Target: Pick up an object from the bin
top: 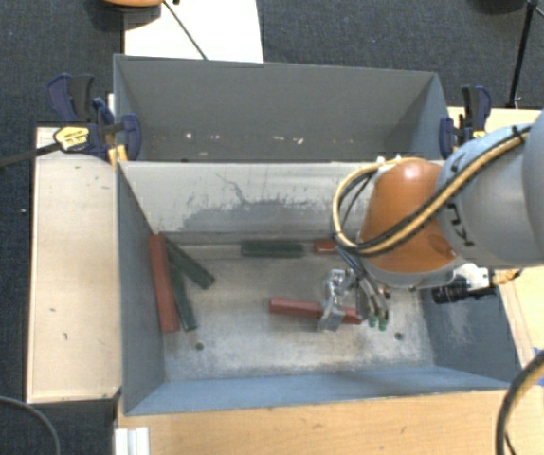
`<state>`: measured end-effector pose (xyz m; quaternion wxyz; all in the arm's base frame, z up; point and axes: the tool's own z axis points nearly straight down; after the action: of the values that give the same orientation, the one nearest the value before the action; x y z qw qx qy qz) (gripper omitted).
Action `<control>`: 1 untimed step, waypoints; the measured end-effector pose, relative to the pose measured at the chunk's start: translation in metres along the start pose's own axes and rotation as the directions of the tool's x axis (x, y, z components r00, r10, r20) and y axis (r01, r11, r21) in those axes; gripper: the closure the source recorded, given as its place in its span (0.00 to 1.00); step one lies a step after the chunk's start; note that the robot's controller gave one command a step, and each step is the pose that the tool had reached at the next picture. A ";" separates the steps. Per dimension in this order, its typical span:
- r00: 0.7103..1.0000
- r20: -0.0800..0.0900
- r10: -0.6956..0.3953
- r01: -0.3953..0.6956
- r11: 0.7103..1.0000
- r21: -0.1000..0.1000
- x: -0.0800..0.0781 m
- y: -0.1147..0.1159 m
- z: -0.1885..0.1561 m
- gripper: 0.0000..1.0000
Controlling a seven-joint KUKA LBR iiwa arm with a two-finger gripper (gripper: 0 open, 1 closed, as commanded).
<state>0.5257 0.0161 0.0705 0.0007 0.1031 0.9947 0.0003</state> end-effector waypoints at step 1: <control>0.999 0.001 0.042 -0.042 0.999 0.000 0.012 -0.025 -0.127 1.00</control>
Offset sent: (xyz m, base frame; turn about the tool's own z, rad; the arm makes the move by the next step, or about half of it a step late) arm 0.0000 0.0000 0.0000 0.0000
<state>0.5085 -0.0058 0.1976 0.0009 0.1238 0.9923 0.0002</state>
